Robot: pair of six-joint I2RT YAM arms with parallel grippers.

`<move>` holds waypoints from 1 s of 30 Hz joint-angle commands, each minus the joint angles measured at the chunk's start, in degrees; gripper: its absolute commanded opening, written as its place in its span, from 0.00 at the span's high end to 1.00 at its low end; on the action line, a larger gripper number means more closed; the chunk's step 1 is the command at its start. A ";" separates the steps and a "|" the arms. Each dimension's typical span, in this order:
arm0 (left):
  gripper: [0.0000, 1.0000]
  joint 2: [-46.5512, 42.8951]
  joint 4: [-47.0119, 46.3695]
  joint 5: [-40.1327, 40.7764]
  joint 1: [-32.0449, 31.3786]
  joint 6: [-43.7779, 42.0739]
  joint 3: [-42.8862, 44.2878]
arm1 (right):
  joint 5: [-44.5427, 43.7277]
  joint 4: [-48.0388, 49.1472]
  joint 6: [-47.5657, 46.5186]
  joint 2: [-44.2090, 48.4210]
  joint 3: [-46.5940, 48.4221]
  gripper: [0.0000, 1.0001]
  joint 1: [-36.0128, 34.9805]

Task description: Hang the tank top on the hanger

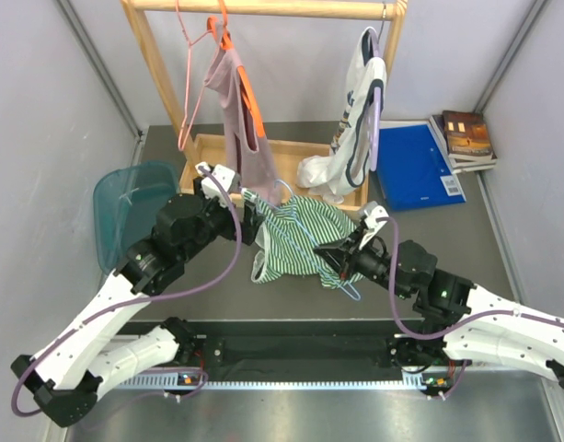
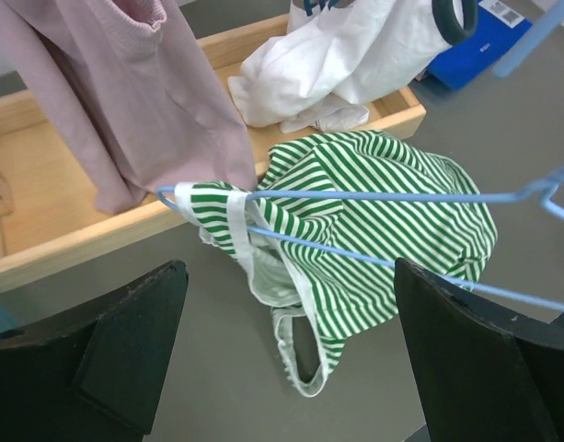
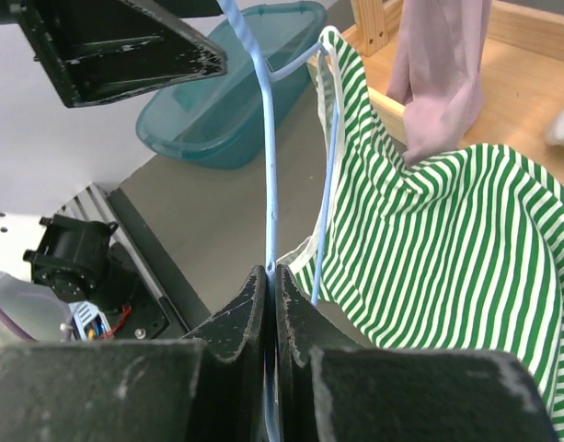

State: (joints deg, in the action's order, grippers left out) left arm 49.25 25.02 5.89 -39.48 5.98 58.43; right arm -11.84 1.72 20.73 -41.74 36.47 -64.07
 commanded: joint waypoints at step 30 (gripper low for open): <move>0.05 -1.53 -3.47 -18.37 -0.15 -17.58 -1.13 | 67.47 29.84 15.74 -6.25 1.41 1.00 35.68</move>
State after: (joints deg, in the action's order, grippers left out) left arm 45.36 27.14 -9.34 -39.48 -9.69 57.10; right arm 50.83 23.88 33.71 -47.81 37.15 -29.58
